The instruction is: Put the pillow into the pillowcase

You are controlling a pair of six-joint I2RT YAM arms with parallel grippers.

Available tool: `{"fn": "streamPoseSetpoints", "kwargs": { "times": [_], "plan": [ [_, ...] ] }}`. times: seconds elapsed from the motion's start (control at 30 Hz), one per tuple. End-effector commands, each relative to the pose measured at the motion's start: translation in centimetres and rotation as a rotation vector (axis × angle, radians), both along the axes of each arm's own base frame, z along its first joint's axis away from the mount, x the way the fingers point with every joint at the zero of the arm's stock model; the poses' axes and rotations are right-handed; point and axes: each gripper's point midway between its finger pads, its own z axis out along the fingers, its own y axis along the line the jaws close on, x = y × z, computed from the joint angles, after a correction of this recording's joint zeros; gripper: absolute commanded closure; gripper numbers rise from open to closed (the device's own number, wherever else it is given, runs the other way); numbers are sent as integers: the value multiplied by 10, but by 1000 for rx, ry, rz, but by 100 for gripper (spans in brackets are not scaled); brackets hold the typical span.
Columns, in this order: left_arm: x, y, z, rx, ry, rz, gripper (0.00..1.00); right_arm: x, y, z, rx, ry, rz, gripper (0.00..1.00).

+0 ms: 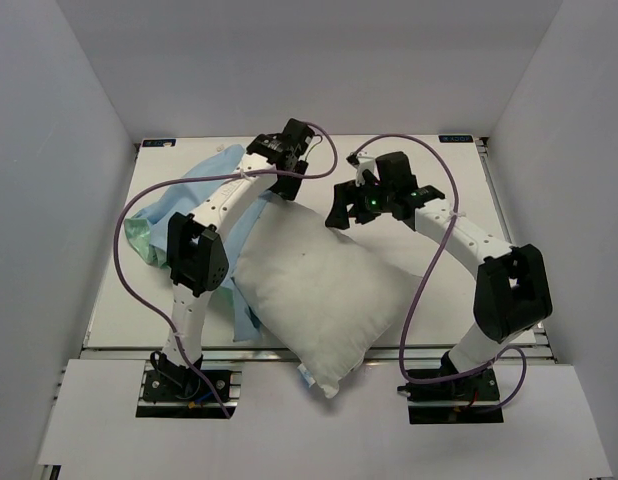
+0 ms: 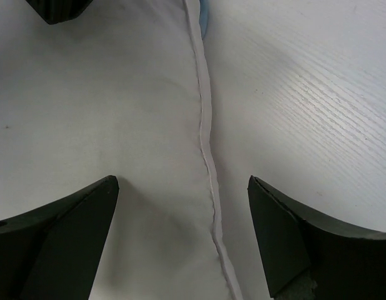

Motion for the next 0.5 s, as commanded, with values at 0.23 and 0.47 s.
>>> {"fn": "streamPoseSetpoints", "kwargs": {
  "times": [0.23, 0.47],
  "plan": [
    [-5, 46, 26, 161, -62, 112, 31, -15, 27, 14, 3, -83, 139, 11],
    [20, 55, 48, 172, -193, 180, 38, -43, 54, 1, -55, -87, 234, 11]
  ]
}}
